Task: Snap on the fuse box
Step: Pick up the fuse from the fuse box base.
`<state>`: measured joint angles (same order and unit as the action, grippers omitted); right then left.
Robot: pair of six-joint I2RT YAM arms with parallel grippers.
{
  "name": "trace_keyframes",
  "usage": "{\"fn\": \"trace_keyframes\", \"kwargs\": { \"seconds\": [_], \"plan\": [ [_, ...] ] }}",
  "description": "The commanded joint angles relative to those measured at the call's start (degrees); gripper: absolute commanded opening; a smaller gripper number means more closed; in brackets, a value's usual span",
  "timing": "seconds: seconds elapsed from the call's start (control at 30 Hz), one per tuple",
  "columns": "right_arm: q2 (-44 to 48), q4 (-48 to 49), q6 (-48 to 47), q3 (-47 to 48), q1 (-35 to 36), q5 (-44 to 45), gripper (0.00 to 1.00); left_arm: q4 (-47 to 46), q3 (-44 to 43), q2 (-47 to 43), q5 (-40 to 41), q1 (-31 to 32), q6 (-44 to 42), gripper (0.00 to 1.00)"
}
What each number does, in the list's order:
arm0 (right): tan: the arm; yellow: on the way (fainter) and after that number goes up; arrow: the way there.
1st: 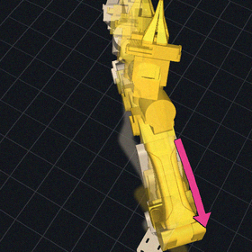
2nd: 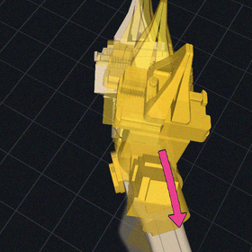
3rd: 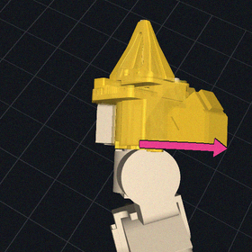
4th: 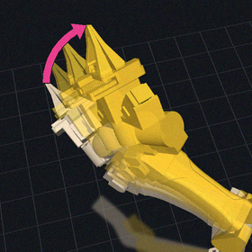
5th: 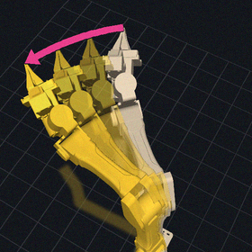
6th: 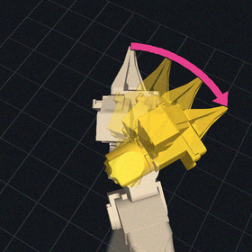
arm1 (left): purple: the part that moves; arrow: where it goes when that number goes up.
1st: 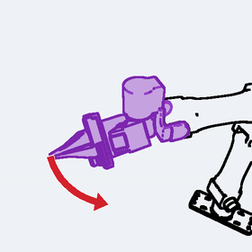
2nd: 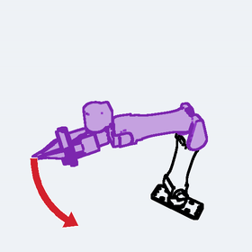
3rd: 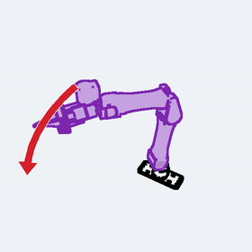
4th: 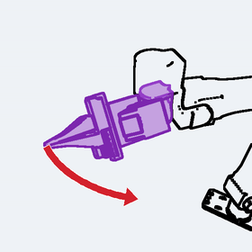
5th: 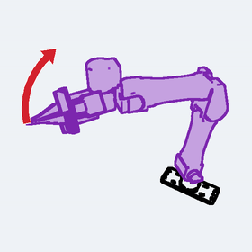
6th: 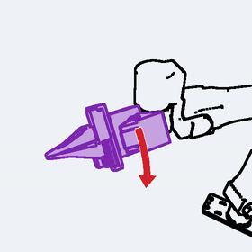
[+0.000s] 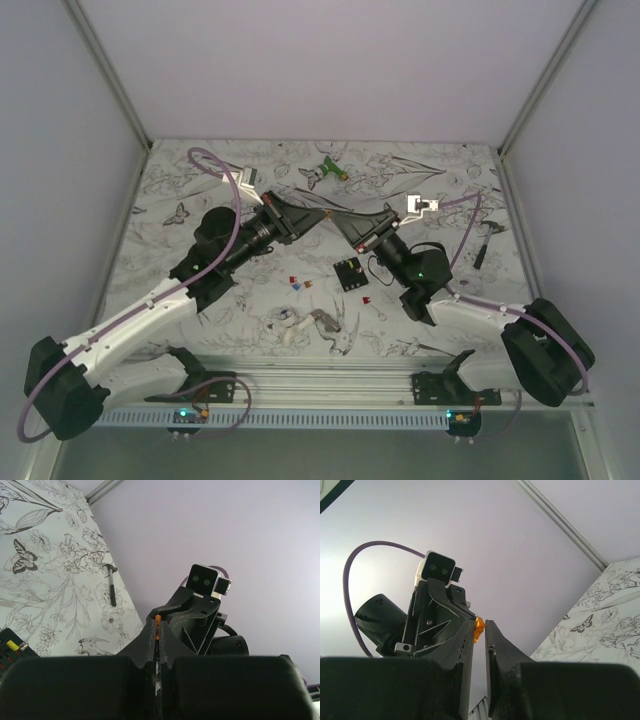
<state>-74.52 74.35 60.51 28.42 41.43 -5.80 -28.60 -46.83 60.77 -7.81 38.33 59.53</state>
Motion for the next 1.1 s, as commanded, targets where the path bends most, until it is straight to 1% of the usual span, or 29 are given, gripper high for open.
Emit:
{"fn": "trace_keyframes", "kwargs": {
  "seconds": [0.0,0.13,0.23,0.3,0.33,0.43,0.67,0.8,0.9,1.07],
  "plan": [
    [-1.0,2.91,0.93,2.5,-0.38,-0.64,0.17,-3.46,-0.17,0.71,-1.55,0.7,0.83,0.0],
    [-1.51,3.68,1.31,2.91,-0.34,-1.73,0.1,-3.91,-0.12,1.25,-1.68,0.91,1.33,0.0],
    [-1.88,3.7,1.29,3.36,-0.38,-3.11,0.01,-4.02,-0.19,1.74,-1.75,0.95,1.22,0.0],
    [-1.59,2.73,0.63,3.27,-0.46,-3.41,0.0,-3.97,-0.07,1.97,-1.34,0.92,0.89,0.0],
    [-1.28,1.82,0.24,3.1,-0.66,-3.54,0.0,-3.93,0.14,2.06,-1.05,0.92,0.57,0.02],
    [0.17,-2.29,-1.31,2.9,-1.59,-4.76,0.0,-3.76,1.4,2.15,0.68,0.87,-0.45,0.11],
    [5.42,-18.1,-7.34,2.49,-4.37,-5.5,0.0,-2.79,4.25,3.9,1.92,-1.03,-1.03,0.31],
    [7.81,-33.02,-11.96,3.61,-6.35,-5.34,0.0,-2.08,5.98,4.51,1.24,-2.91,-1.15,0.39],
    [8.52,-46.25,-16.93,5.78,-6.97,-3.06,0.0,-0.68,7.79,4.44,1.03,-4.24,-2.37,0.48],
    [8.18,-63.77,-23.86,9.55,-7.02,1.49,0.0,4.38,9.06,5.53,-0.23,-6.8,-4.68,0.56]
  ]
}}
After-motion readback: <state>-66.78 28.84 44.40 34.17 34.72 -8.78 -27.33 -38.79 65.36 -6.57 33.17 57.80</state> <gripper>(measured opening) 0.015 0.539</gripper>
